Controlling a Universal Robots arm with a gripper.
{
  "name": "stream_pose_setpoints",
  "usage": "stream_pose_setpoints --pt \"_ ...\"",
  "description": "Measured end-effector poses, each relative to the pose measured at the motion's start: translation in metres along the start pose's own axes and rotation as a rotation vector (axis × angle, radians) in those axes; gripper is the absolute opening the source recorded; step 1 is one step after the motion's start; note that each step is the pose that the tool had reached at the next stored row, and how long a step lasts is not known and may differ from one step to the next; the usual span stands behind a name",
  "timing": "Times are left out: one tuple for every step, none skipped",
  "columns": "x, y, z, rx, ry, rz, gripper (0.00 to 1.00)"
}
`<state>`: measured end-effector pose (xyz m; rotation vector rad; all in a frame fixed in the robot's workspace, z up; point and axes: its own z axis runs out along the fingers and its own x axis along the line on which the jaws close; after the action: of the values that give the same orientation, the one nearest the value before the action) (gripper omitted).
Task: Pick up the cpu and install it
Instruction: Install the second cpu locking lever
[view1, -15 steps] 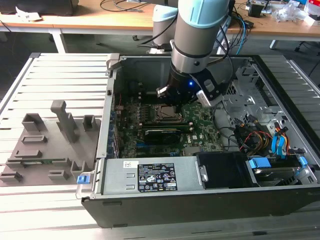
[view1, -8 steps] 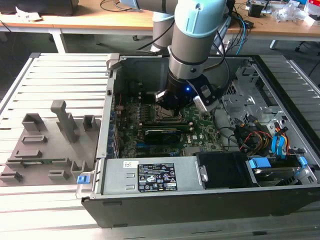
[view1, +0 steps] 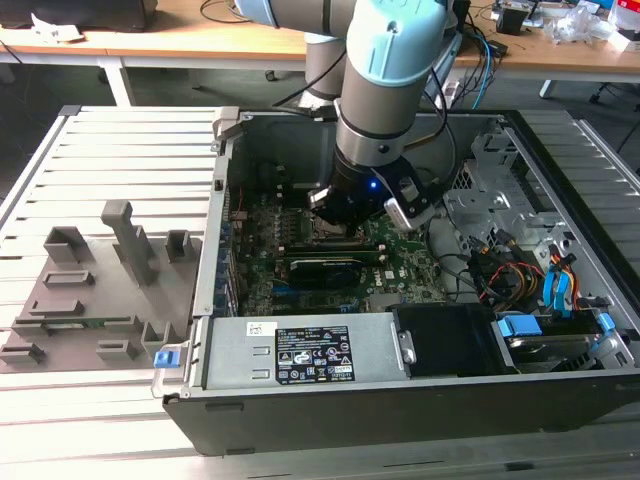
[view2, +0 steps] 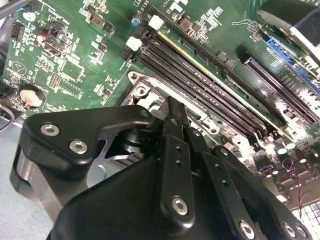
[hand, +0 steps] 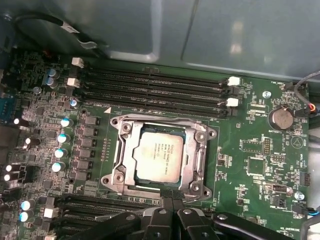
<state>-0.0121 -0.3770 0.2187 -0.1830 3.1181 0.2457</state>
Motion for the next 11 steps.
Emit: stream_pose_setpoints --pt "0.0014 0.0000 0.0008 -0.0007 -0.0001 0.000 0.11" --pt "0.0044 0.0001 0.0021 -0.0032 -0.0003 0.000 0.11" --pt "0.0058 0.0002 0.0027 -0.0053 -0.0005 0.000 0.11" --pt "0.0074 0.0004 0.0030 -0.0090 -0.0010 0.000 0.11" --pt "0.0131 0.0006 0.0031 -0.0226 -0.0026 -0.001 0.11" --pt "0.0162 0.0006 0.0031 -0.0254 -0.0028 -0.001 0.11" --pt "0.0168 0.0006 0.0031 -0.0256 -0.0029 -0.001 0.11" --pt "0.0168 0.0006 0.0030 -0.0256 -0.0026 -0.003 0.11" --pt "0.0167 0.0008 0.0009 -0.0255 -0.0020 -0.005 0.11" --pt "0.0157 0.0011 -0.0014 -0.0256 -0.0017 -0.007 0.11" --pt "0.0114 0.0008 -0.0024 -0.0259 -0.0007 -0.007 0.11"
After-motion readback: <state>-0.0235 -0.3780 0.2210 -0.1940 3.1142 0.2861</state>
